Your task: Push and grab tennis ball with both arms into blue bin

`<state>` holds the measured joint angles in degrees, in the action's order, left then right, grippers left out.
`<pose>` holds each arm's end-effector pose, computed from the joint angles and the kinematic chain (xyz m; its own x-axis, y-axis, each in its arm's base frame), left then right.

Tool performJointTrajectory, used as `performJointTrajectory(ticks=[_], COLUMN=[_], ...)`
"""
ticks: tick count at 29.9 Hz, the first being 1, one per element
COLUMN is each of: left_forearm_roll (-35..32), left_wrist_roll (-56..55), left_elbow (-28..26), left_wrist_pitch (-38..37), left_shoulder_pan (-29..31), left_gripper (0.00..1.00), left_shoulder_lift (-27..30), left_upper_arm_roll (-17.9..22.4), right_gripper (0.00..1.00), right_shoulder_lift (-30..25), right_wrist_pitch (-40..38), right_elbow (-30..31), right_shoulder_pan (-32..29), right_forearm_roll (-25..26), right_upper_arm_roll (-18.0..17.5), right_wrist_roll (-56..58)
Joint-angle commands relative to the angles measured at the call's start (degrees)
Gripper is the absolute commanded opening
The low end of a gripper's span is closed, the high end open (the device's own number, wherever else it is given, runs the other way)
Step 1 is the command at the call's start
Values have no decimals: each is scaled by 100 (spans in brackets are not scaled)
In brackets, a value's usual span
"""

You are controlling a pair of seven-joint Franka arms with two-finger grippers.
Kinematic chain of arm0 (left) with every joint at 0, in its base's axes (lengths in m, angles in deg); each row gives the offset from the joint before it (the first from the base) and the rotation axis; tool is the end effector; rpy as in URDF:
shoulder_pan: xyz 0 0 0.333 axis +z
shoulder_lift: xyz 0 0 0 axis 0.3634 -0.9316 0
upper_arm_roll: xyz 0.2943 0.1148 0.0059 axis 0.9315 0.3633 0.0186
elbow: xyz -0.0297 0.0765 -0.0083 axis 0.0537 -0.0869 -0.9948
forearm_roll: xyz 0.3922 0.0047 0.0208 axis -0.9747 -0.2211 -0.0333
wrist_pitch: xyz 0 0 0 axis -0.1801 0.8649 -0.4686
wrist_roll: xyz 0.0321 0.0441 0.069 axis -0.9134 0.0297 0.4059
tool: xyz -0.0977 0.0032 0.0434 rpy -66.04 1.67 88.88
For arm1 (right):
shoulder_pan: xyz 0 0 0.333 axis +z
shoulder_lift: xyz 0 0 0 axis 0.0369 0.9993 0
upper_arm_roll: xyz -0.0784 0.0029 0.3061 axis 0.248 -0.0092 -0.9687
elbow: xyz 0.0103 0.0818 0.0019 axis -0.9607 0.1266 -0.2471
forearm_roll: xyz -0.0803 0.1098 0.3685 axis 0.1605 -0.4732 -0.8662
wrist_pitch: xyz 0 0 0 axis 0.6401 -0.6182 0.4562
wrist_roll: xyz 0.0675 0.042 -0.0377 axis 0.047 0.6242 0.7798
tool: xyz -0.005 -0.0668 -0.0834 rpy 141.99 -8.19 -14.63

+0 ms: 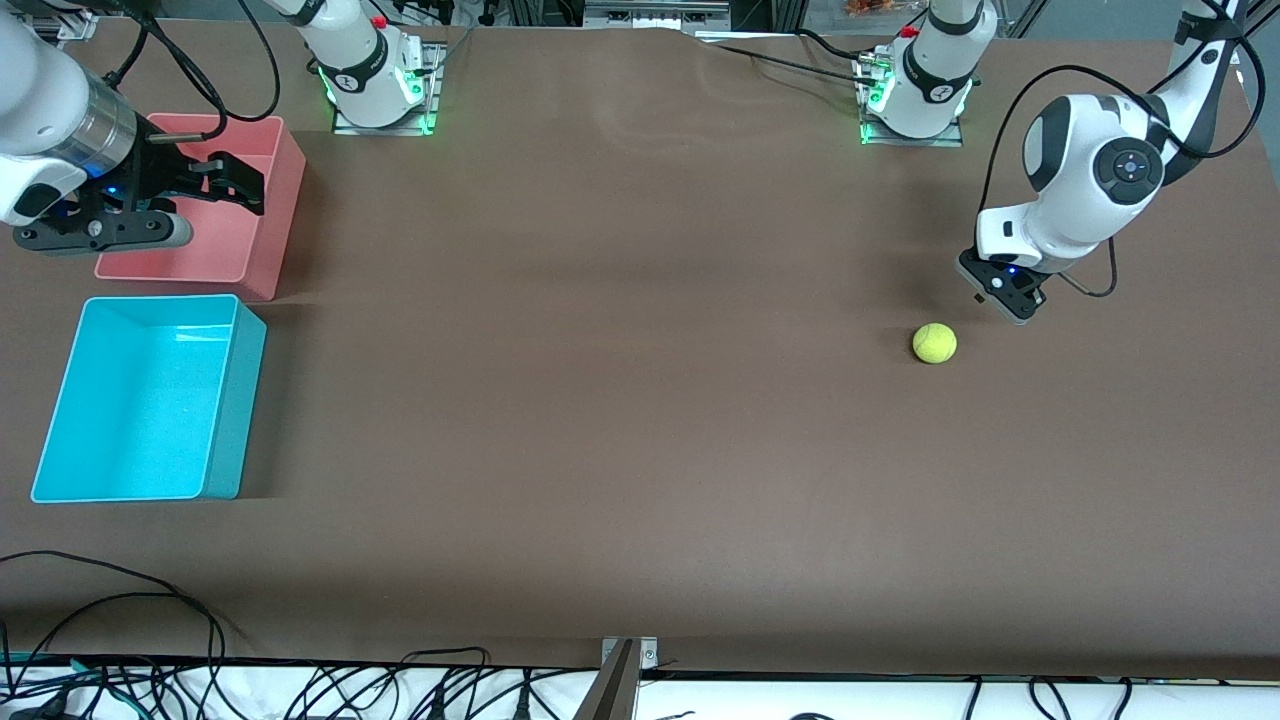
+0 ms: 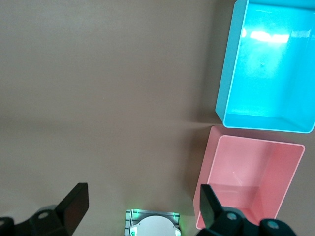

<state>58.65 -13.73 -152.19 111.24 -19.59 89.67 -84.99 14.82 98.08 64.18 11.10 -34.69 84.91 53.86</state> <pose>0.4598 0.0077 0.2834 0.5958 -0.7971 -0.0982 -0.8025 -0.5958 -0.0323 0.5343 0.0798 0.5928 0.9793 0.1046 -0.1734 0.1123 -0.9930 0.0357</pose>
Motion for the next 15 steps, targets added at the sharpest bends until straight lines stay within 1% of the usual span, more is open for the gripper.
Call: performJointTrajectory(ticks=[1, 6, 12, 15], left_forearm_roll=[-661, -951, -1575, -1664], left_wrist_roll=[268, 285, 285, 285], left_elbow=[-7, -7, 10, 28], left_wrist_pitch=[268, 522, 953, 1059], left_shoulder_pan=[57, 57, 66, 74], left_gripper=[0, 0, 0, 0], left_shoulder_lift=[-100, -302, -566, -627], left_upper_arm_roll=[-12, -21, -21, -12], right_gripper=[100, 100, 100, 100], right_shoulder_lift=[25, 34, 25, 34], right_wrist_pitch=[-131, -131, -131, -131], right_elbow=[-135, -135, -135, -143], right_shoulder_pan=[-11, -11, 7, -2], right_forearm_roll=[59, 59, 50, 59], right_upper_arm_roll=[-5, -5, -5, -5], right_wrist_roll=[56, 39, -14, 30])
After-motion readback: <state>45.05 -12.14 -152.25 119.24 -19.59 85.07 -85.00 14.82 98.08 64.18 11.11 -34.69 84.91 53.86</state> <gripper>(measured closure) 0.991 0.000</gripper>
